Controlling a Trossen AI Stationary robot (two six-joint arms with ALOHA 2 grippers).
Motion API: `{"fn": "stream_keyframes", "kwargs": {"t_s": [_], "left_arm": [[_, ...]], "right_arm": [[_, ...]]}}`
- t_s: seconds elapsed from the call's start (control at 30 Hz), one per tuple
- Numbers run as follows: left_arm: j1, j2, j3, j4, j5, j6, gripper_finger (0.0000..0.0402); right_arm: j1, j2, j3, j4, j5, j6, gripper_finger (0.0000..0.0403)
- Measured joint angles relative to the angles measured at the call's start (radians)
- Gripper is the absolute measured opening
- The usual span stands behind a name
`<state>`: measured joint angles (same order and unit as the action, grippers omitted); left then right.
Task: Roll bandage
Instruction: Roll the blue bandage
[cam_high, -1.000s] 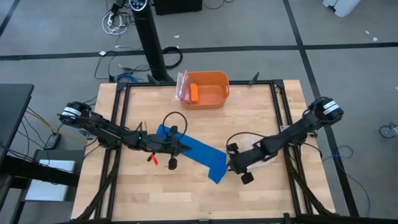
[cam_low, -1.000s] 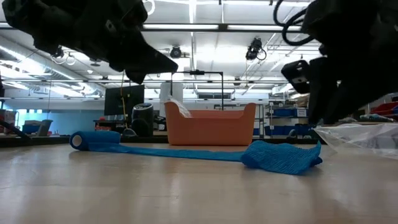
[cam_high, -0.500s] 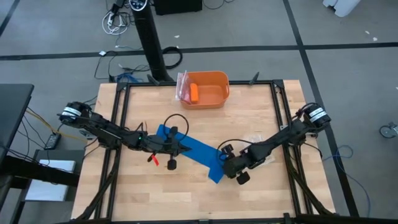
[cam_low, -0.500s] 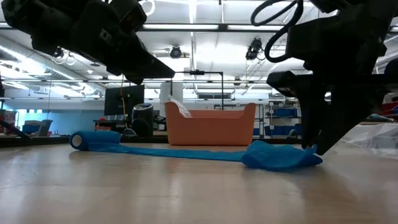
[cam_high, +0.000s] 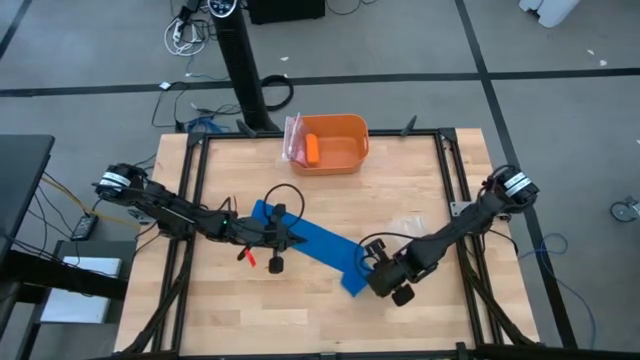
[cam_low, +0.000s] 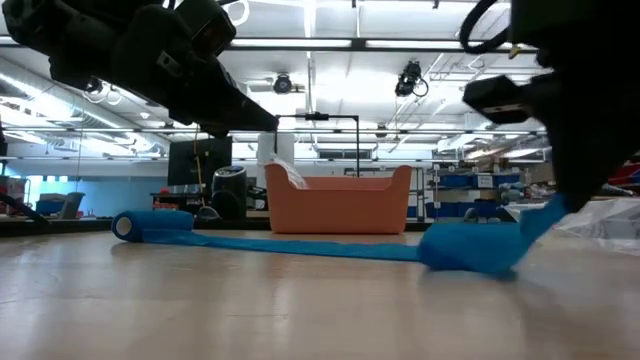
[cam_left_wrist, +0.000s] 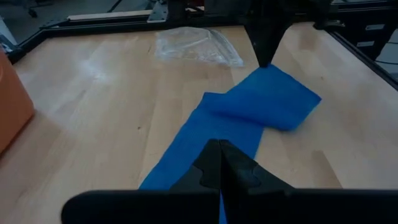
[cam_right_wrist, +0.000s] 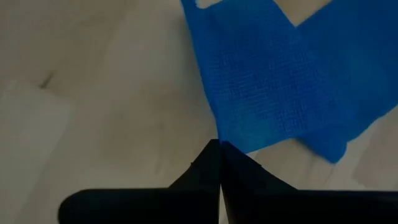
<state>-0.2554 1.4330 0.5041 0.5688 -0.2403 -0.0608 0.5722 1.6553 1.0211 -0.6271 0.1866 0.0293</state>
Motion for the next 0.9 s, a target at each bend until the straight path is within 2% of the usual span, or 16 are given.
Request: {"fn": "stream_keyframes", "kwargs": {"t_s": [0.37,0.9], "left_arm": [[-0.002,0.000,0.000,0.003,0.037,-0.022,0.0001],[-0.002,-0.043,0.031,-0.040,0.079,-0.026,0.0001]], "right_arm": [[0.109,0.000,0.073,-0.223,-0.006,0.196,0.0002],[0.241,0.000,0.091,-0.295,-0.099,0.415,0.0002]]}}
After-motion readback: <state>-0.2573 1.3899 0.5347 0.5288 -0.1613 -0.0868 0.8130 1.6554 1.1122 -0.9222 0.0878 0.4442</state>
